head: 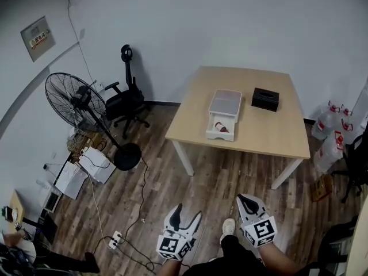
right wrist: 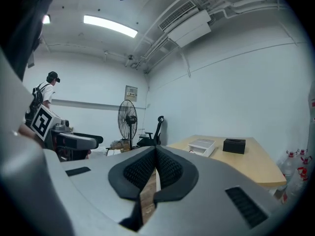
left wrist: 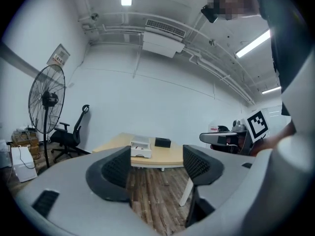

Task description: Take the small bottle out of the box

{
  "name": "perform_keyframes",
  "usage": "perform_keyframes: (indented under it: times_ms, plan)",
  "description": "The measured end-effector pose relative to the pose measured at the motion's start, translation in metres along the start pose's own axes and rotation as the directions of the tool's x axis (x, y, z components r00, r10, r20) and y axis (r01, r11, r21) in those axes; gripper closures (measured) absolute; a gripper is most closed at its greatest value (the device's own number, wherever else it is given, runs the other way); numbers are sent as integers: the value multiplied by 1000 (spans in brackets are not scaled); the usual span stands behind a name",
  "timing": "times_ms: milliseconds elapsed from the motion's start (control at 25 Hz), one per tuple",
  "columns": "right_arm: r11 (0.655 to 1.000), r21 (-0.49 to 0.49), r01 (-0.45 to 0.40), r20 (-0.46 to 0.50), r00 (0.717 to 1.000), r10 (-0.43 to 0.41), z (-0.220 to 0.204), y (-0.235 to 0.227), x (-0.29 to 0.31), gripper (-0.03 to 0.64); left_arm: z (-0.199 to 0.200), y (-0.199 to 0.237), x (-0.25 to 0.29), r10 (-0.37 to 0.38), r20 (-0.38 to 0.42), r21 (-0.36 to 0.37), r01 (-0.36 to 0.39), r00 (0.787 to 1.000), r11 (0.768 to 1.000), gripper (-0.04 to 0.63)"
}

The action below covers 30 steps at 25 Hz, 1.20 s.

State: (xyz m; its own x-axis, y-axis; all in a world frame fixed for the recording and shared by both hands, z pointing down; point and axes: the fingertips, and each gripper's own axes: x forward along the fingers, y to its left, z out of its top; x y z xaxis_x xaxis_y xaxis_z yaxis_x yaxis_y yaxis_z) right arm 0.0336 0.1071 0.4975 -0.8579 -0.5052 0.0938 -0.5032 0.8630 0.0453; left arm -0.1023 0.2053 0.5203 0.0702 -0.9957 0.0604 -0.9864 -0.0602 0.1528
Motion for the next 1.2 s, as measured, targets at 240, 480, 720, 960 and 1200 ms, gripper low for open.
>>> perform_keyframes:
  times_ms: [240, 480, 720, 960, 1200]
  plan:
    - [1000, -13, -17, -14, 1000, 17, 0, -47, 53, 606, 8, 27, 70, 31, 11, 2, -31, 999, 1000, -9]
    - [999, -41, -31, -13, 999, 30, 14, -103, 106, 606, 19, 46, 144, 22, -4, 65, -21, 1000, 998, -8]
    - [997, -44, -56, -13, 998, 55, 19, -144, 151, 606, 25, 63, 197, 41, -71, 88, -34, 997, 996, -8]
    - [996, -40, -82, -15, 997, 81, 20, -165, 176, 606, 34, 67, 231, -3, -17, 121, 5, 1000, 993, 3]
    - [998, -10, -54, -13, 998, 54, 11, -178, 197, 606, 26, 78, 254, -49, -49, 139, 56, 998, 989, 5]
